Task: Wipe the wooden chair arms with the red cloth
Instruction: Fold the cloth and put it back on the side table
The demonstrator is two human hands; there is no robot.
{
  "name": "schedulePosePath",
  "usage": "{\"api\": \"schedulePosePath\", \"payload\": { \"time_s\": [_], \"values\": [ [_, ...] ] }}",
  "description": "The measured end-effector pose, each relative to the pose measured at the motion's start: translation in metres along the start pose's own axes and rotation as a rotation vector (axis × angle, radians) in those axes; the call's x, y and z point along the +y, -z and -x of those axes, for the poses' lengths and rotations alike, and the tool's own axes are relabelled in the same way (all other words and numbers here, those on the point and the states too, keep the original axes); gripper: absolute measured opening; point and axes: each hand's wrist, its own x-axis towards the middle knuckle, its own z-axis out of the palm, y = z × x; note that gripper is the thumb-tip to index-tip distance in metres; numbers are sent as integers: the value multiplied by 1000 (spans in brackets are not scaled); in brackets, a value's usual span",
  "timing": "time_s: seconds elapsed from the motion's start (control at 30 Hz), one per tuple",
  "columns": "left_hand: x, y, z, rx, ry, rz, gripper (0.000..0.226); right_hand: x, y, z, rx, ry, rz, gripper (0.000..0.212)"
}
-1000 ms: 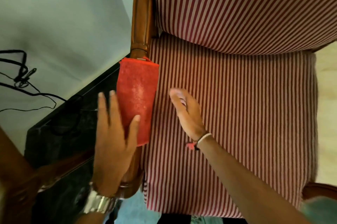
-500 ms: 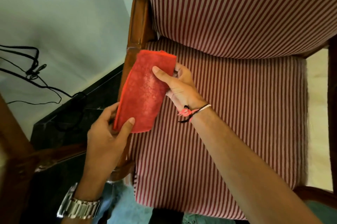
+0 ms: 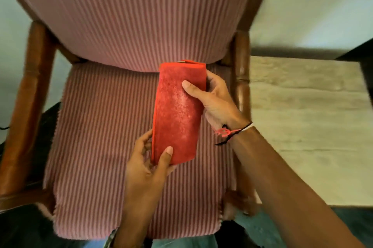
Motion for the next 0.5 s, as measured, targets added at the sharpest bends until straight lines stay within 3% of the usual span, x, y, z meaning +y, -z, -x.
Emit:
{"api": "schedulePosePath", "payload": {
  "time_s": [0.33, 0.5],
  "values": [
    [-12, -243, 41, -119, 99, 63, 36, -65, 243, 22, 109, -13, 104, 39],
    [-41, -293, 34, -55, 12, -328, 41, -43, 293, -2, 93, -113, 209, 45]
  ]
}}
